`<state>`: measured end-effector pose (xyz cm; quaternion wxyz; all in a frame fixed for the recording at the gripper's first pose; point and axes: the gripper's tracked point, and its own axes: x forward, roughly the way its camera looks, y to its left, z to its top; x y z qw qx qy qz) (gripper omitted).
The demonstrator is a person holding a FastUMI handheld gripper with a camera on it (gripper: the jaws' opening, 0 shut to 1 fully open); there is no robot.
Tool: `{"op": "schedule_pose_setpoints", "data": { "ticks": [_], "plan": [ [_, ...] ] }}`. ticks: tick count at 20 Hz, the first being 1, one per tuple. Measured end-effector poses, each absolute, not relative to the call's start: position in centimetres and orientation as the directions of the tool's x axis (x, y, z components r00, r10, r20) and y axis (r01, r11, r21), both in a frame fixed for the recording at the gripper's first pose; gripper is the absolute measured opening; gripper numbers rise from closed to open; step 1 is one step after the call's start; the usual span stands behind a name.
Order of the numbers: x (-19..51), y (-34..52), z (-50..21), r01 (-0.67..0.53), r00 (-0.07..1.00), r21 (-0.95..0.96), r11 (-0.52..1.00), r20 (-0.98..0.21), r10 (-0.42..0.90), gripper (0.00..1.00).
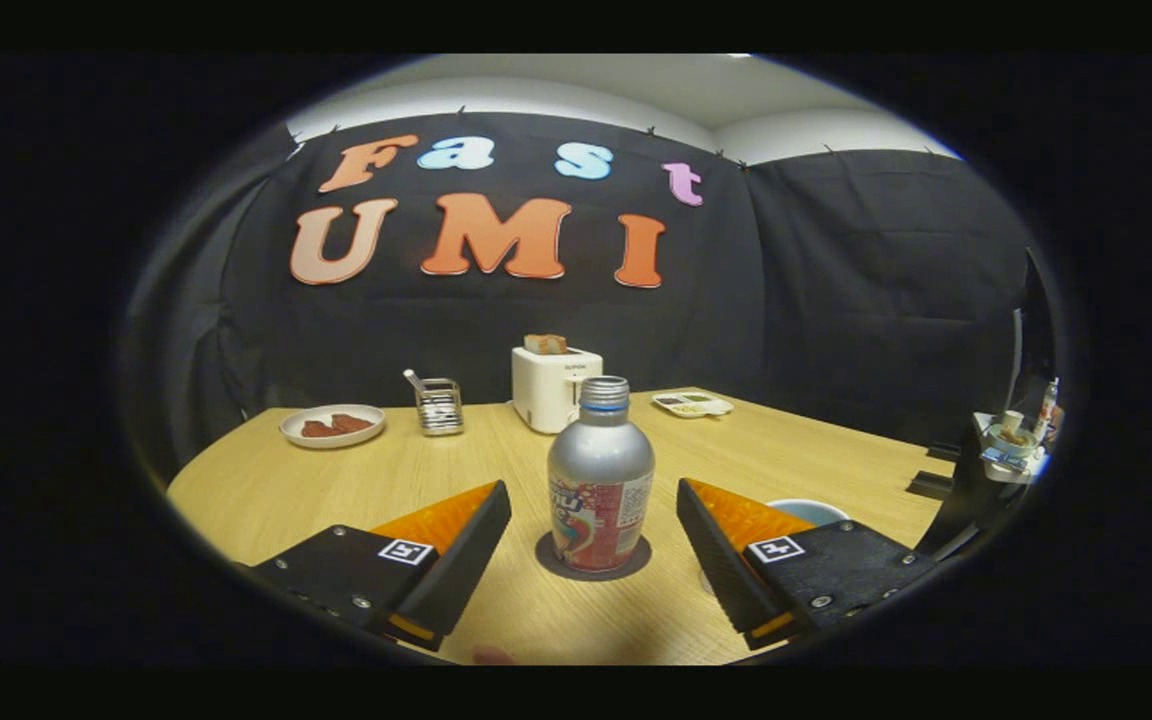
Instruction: Take the bottle from table, then pour the juice into the cup, finally place the bottle on the coaster
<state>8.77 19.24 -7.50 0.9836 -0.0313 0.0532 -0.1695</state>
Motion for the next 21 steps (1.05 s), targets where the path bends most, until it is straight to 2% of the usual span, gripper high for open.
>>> {"op": "schedule_pose_setpoints", "data": {
  "ticks": [8, 14, 21],
  "plan": [
    [3.1, 24.0, -5.5, 0.200, 0.975, -0.087, 0.976, -0.080, -0.207, 0.98],
    [-0.4, 29.5, -6.5, -0.018, 0.996, -0.041, 0.999, -0.089, 0.014, 0.98],
    [-1.2, 29.1, -7.0, -0.030, 0.997, -0.057, 0.998, -0.079, 0.025, 0.98]
  ]
}}
